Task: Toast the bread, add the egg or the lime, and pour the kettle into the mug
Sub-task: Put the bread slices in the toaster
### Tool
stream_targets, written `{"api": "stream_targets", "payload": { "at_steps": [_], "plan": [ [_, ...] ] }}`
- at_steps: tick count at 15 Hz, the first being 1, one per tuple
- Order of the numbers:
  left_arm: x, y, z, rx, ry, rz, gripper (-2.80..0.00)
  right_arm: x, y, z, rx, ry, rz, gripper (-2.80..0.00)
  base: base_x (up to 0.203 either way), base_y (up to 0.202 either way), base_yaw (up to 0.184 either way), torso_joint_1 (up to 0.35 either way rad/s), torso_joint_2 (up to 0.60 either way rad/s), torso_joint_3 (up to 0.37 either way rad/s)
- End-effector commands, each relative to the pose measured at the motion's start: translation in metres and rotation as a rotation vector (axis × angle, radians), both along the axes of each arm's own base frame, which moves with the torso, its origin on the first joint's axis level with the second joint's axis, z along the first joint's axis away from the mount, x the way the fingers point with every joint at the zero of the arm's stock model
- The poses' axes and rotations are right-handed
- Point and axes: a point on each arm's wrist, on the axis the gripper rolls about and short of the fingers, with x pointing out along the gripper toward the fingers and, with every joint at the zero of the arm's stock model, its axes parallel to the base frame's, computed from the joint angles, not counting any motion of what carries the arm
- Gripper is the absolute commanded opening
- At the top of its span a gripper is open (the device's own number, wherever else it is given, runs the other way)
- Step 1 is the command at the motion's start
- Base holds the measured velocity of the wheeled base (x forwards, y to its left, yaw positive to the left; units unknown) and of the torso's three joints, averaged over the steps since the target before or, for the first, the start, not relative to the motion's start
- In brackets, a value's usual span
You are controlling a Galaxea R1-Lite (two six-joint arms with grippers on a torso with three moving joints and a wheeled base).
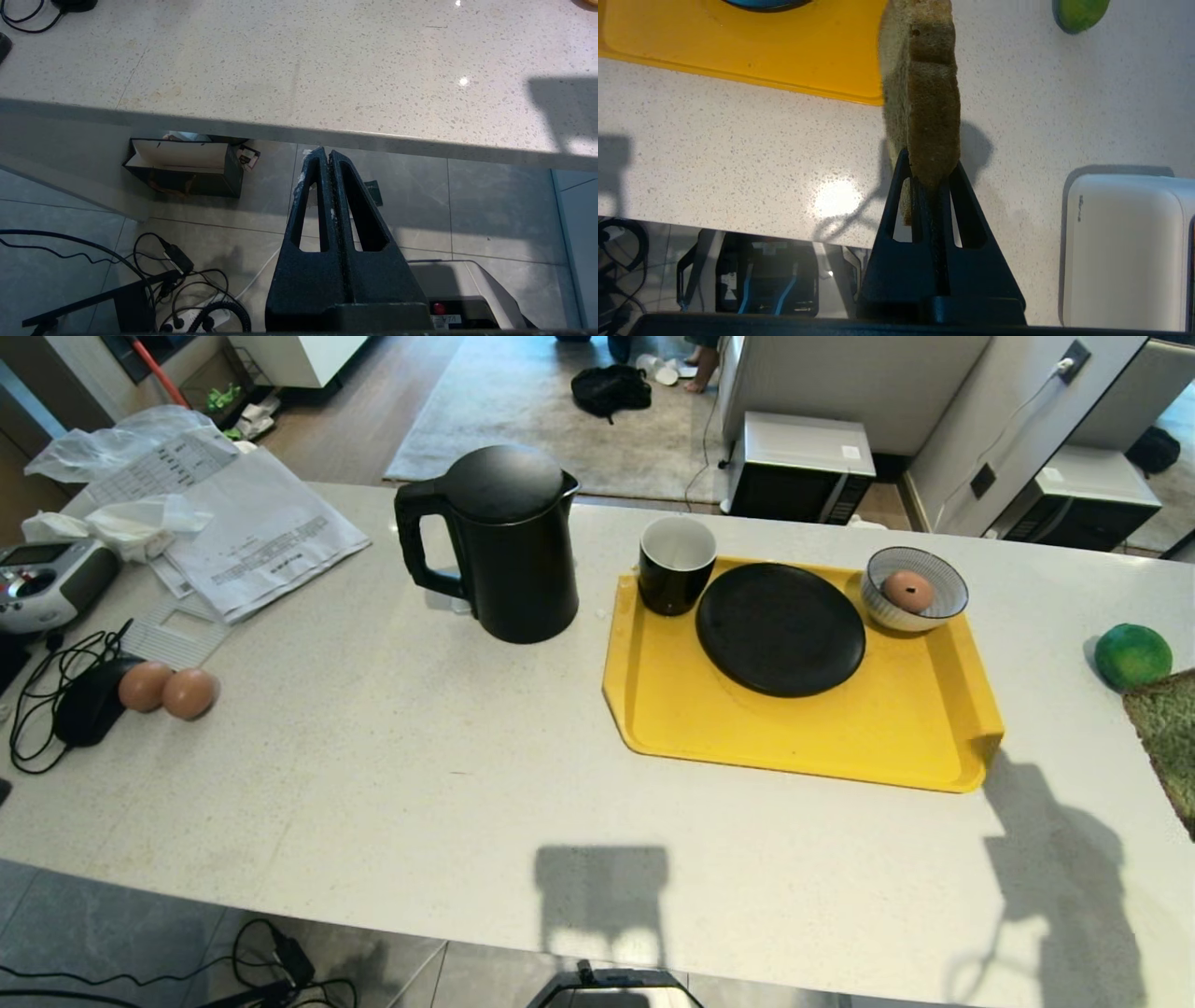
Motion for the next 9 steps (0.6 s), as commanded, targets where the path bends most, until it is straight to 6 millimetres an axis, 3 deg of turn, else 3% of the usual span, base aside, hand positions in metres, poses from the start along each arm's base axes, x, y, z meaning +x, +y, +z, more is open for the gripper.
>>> {"api": "stream_targets", "payload": {
  "at_steps": [1,9],
  "plan": [
    [0.0,0.0,-0.0001,0.0,0.0,0.001,-2.8,-0.002,0.0009,-0.0007,-0.001,0.0,0.003,-2.8,0.0,0.0,0.0,0.0,0.0,0.0],
    [0.0,0.0,0.0001,0.0,-0.001,0.001,-2.8,-0.0054,0.0024,-0.0031,-0.001,-0.004,0.007,-2.8,0.0,0.0,0.0,0.0,0.0,0.0]
  ]
}}
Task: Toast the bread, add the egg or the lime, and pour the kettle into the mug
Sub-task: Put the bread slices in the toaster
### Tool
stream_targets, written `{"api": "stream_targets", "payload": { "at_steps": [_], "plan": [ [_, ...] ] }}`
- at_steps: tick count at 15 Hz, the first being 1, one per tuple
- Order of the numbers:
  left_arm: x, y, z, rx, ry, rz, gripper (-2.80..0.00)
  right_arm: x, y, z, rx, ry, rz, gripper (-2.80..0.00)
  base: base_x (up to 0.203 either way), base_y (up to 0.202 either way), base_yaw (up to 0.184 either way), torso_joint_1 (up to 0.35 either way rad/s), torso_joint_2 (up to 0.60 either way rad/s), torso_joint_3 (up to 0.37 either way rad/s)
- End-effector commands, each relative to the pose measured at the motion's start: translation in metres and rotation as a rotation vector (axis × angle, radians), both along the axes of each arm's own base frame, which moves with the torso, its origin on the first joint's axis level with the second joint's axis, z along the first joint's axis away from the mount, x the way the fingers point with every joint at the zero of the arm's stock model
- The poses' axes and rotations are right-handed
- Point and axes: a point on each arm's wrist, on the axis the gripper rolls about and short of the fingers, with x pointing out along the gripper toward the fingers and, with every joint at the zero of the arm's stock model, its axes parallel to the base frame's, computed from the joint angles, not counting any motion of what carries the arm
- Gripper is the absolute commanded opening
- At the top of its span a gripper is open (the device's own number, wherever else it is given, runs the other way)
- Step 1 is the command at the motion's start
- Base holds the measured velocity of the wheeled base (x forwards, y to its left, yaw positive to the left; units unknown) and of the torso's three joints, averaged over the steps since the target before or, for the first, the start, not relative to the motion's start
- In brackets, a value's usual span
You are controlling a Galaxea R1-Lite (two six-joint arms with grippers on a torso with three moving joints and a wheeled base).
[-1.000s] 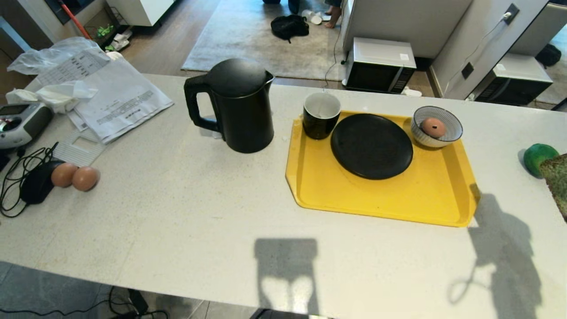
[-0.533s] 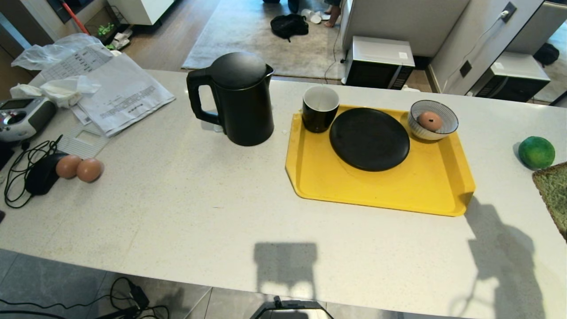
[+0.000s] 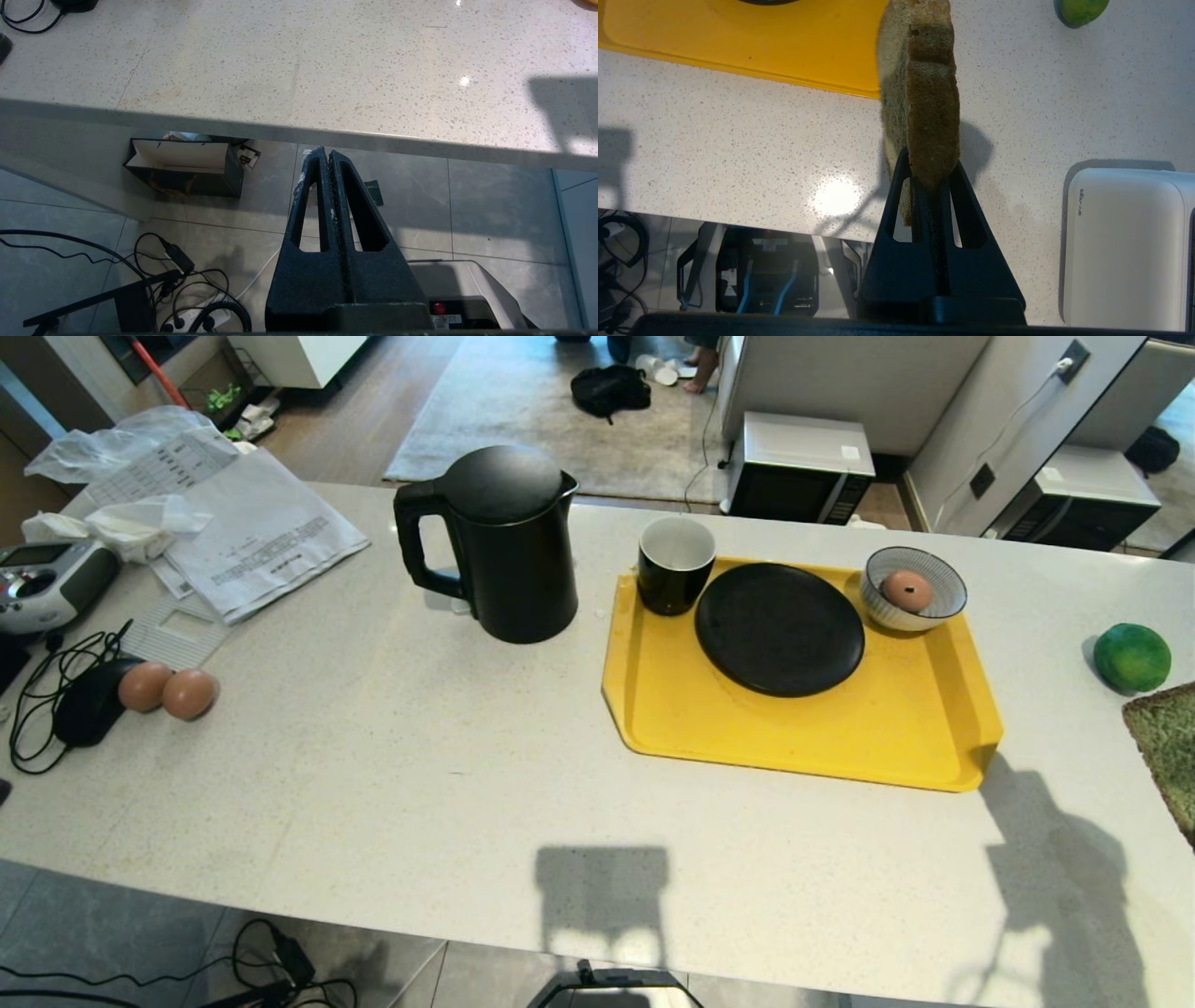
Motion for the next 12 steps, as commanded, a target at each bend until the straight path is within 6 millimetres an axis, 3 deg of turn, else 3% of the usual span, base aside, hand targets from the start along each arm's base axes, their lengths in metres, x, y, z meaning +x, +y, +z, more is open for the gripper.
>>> {"api": "stream_targets", "payload": {
  "at_steps": [1,10,12],
  "plan": [
    [0.0,0.0,0.0002,0.0,-0.001,0.0,-2.8,-0.0022,0.001,0.0001,-0.002,-0.004,0.002,-2.8,0.0,0.0,0.0,0.0,0.0,0.0],
    [0.0,0.0,0.0002,0.0,-0.001,0.001,-2.8,-0.0038,0.0016,-0.004,0.0,0.003,0.002,-2.8,0.0,0.0,0.0,0.0,0.0,0.0],
    [0.0,0.0,0.0002,0.0,-0.001,0.0,-2.8,-0.0034,0.0015,-0.0052,0.002,0.007,0.002,-2.8,0.003,0.008,-0.107,0.011,0.0,0.001]
  ]
}}
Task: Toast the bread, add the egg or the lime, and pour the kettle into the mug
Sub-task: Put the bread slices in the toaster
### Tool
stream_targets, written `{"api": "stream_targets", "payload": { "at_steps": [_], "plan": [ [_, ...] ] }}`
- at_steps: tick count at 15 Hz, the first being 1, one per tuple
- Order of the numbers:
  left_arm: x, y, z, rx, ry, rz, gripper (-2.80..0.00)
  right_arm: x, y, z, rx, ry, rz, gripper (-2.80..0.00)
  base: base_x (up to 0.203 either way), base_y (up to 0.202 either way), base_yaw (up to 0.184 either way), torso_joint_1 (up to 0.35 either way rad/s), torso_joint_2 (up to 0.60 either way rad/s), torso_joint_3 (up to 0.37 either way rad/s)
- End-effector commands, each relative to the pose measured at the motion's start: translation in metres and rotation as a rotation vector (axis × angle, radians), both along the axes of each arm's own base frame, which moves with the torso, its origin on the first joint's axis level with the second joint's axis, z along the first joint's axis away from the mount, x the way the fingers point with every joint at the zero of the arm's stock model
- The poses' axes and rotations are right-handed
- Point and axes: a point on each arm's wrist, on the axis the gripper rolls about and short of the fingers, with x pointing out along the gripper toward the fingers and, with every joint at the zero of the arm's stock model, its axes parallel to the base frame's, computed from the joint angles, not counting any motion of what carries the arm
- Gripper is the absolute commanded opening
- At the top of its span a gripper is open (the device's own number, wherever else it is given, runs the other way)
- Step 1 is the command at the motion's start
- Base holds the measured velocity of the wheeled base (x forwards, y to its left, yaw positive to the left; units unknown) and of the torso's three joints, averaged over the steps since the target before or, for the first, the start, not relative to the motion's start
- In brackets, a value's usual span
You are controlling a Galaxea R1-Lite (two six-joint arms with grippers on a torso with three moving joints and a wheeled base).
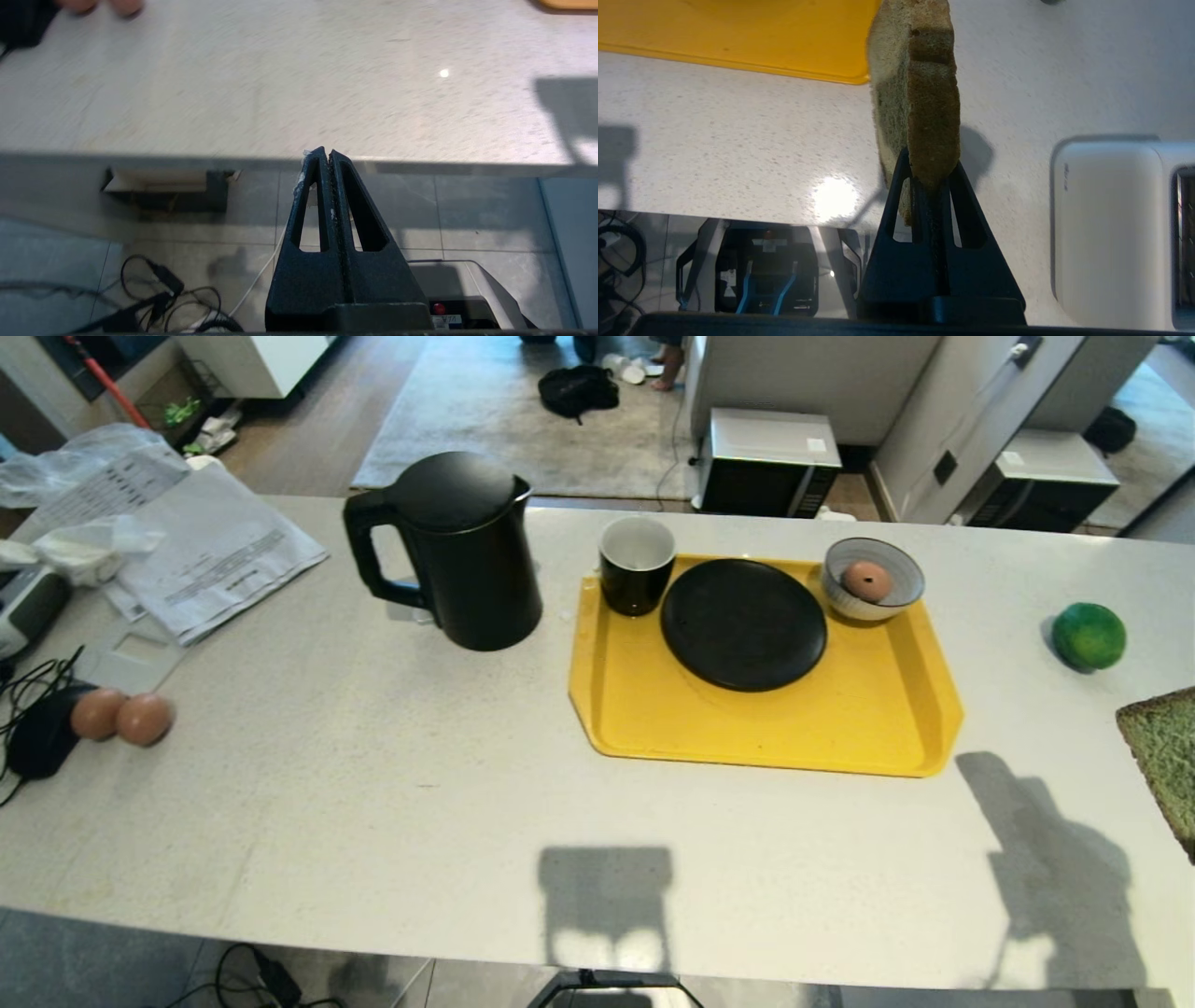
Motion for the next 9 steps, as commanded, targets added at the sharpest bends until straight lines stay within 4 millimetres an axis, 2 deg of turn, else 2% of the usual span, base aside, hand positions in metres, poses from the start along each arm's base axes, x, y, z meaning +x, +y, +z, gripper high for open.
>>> {"api": "stream_targets", "payload": {
  "at_steps": [1,9],
  "plan": [
    [0.0,0.0,0.0001,0.0,-0.001,0.001,-2.8,-0.0001,0.0001,-0.0014,0.002,0.007,0.003,-2.8,0.002,0.01,-0.17,0.005,0.0,0.003],
    [0.0,0.0,0.0,0.0,-0.001,0.001,-2.8,0.0005,-0.0001,-0.0047,0.001,0.018,0.005,-2.8,0.001,0.009,-0.175,0.002,0.0,0.003]
  ]
}}
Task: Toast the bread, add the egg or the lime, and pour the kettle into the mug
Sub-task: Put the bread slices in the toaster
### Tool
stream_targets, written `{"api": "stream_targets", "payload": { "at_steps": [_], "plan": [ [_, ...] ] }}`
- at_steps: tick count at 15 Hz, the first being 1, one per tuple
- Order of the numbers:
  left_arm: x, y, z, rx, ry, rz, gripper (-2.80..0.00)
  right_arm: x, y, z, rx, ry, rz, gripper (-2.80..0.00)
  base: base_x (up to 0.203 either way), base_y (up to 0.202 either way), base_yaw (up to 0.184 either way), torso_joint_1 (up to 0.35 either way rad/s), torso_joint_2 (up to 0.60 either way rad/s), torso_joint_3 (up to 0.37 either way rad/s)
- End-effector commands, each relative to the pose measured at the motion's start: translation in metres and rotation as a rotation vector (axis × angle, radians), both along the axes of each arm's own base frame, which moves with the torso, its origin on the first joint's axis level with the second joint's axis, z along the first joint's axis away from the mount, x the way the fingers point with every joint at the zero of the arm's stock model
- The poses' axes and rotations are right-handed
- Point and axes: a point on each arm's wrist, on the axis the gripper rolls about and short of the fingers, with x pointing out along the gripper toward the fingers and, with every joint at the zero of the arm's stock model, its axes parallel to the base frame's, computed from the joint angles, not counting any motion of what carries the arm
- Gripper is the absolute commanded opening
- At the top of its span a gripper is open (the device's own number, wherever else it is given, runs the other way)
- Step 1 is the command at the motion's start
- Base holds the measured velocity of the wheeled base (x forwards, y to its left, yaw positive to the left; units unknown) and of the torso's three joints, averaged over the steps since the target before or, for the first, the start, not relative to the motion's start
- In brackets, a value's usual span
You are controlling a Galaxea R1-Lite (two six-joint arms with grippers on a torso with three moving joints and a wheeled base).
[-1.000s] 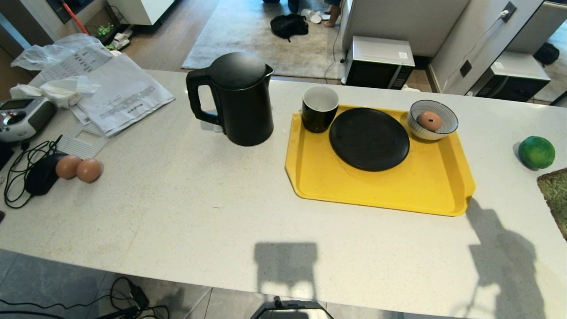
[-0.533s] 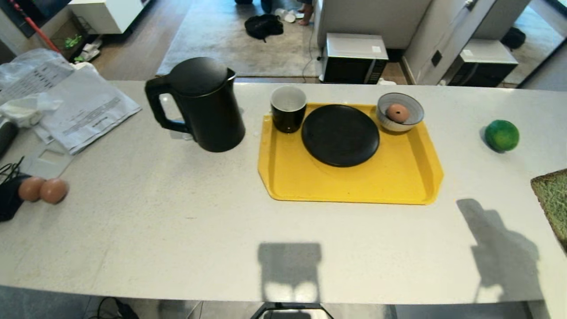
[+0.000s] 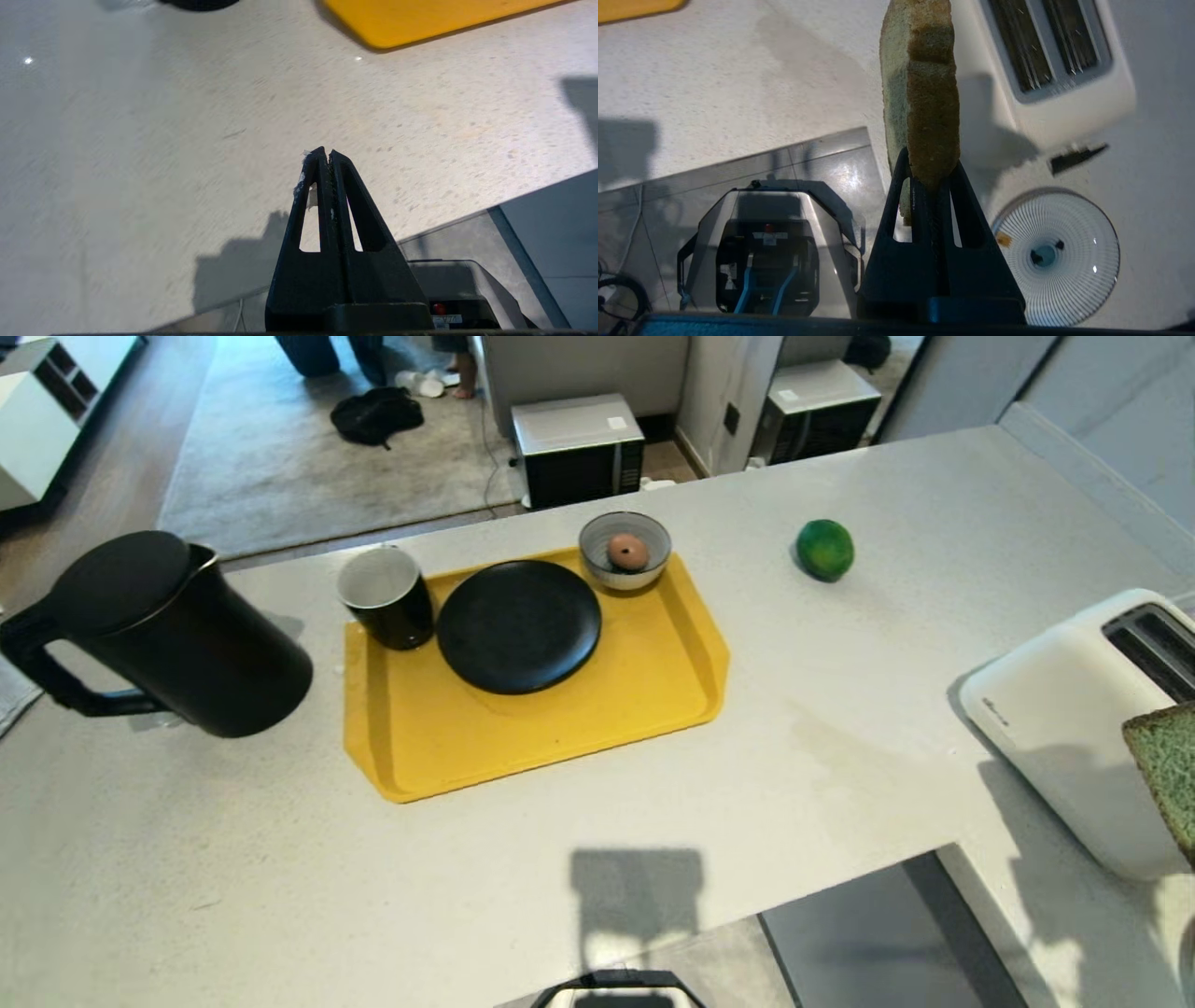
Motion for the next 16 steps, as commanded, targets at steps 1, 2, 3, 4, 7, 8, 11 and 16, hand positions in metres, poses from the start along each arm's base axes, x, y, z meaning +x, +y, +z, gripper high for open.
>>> {"api": "stream_targets", "payload": {
  "at_steps": [1,2,3,4,7,8,11,16],
  "plan": [
    [0.0,0.0,0.0002,0.0,-0.001,0.0,-2.8,-0.0001,0.0001,-0.0006,0.001,0.004,0.002,-2.8,0.002,0.009,-0.178,0.007,0.01,-0.002],
    [0.0,0.0,0.0002,0.0,-0.001,0.0,-2.8,0.0,0.0,-0.001,0.002,0.005,0.002,-2.8,0.0,0.01,-0.171,-0.006,0.01,-0.002],
    [0.0,0.0,0.0001,0.0,-0.001,0.0,-2.8,-0.0003,0.0002,-0.0009,0.002,0.004,0.002,-2.8,0.002,0.009,-0.174,0.006,0.0,0.002],
    [0.0,0.0,0.0002,0.0,-0.001,0.0,-2.8,-0.0003,0.0002,-0.0009,0.001,0.004,0.003,-2.8,-0.001,0.008,-0.166,0.002,0.0,0.002],
    [0.0,0.0,0.0002,0.0,-0.001,0.0,-2.8,-0.0003,0.0002,-0.0013,0.001,0.006,0.003,-2.8,-0.001,0.001,-0.103,0.007,0.01,0.004],
    [0.0,0.0,0.0002,0.0,-0.001,0.0,-2.8,-0.0002,0.0001,-0.0016,0.001,0.007,0.003,-2.8,0.0,0.0,0.0,0.0,0.0,0.0],
    [0.0001,0.0,-0.0003,0.0,0.0,0.0,-2.8,-0.0004,0.0,-0.0024,-0.015,0.011,0.002,-2.8,0.0,0.0,0.0,0.0,0.0,0.0],
    [0.0001,0.0,-0.0002,0.0,0.0,0.0,-2.8,-0.0007,0.0001,-0.0011,-0.018,0.005,0.0,-2.8,0.0,0.0,0.0,0.0,0.0,0.0]
  ]
}}
